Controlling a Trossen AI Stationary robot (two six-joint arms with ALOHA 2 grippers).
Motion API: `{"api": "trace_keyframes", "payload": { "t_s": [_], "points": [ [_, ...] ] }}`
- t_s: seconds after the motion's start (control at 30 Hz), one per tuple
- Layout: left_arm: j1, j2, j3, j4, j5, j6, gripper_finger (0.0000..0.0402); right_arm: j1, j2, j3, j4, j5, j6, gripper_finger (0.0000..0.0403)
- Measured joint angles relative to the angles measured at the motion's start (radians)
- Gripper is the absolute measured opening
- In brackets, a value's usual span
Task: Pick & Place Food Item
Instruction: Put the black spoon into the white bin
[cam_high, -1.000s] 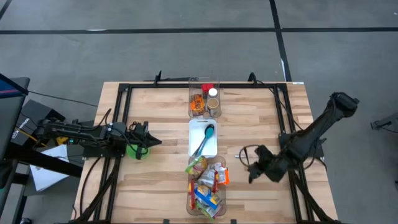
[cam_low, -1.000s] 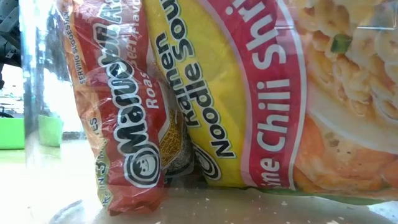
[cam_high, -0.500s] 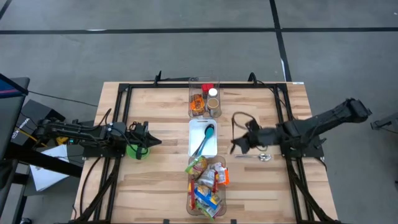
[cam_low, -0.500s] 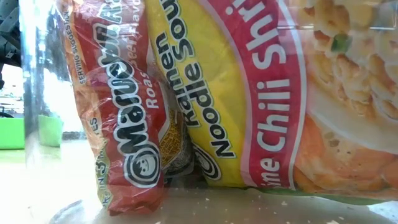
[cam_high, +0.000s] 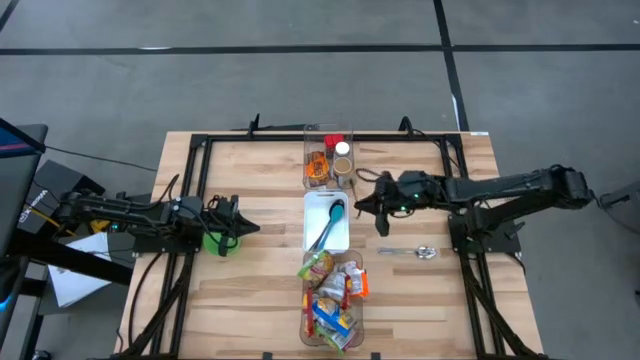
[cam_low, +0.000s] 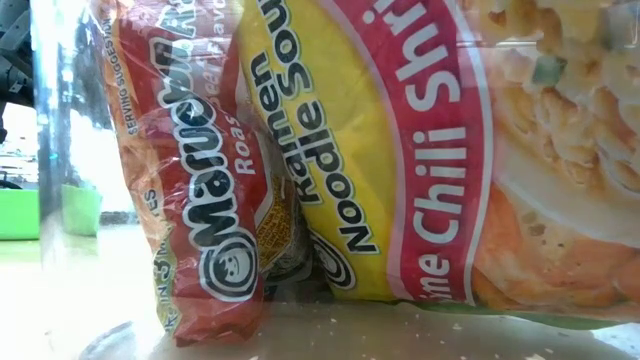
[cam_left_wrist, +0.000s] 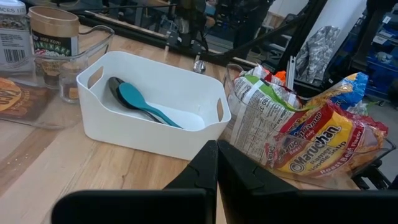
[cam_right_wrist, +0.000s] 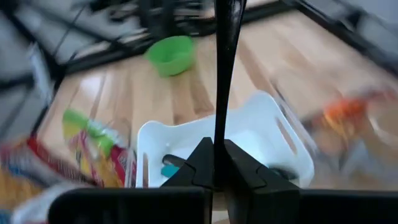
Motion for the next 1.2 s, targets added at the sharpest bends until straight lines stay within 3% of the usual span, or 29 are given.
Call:
{"api": "trace_keyframes", "payload": {
  "t_s": [0.17,0.57,0.83,1.2],
  "points": [
    [0.0,0.0,0.0,0.0,0.0,0.0,0.0,-0.009,0.118,0.099,0.0,-0.131,-0.325,0.0008],
    [0.0,0.0,0.0,0.002,0.003,0.0,0.0,-0.025,0.4,0.365,-0.169,-0.317,-0.754,0.0008],
    [0.0,0.002,0.0,0.011,0.002,0.0,0.0,-0.039,0.523,0.486,-0.376,-0.321,-1.013,0.0008],
    [0.0,0.003,0.0,0.017,-0.002,0.0,0.0,-0.072,0.569,0.491,-0.355,-0.254,-1.203,0.0009]
  ]
}}
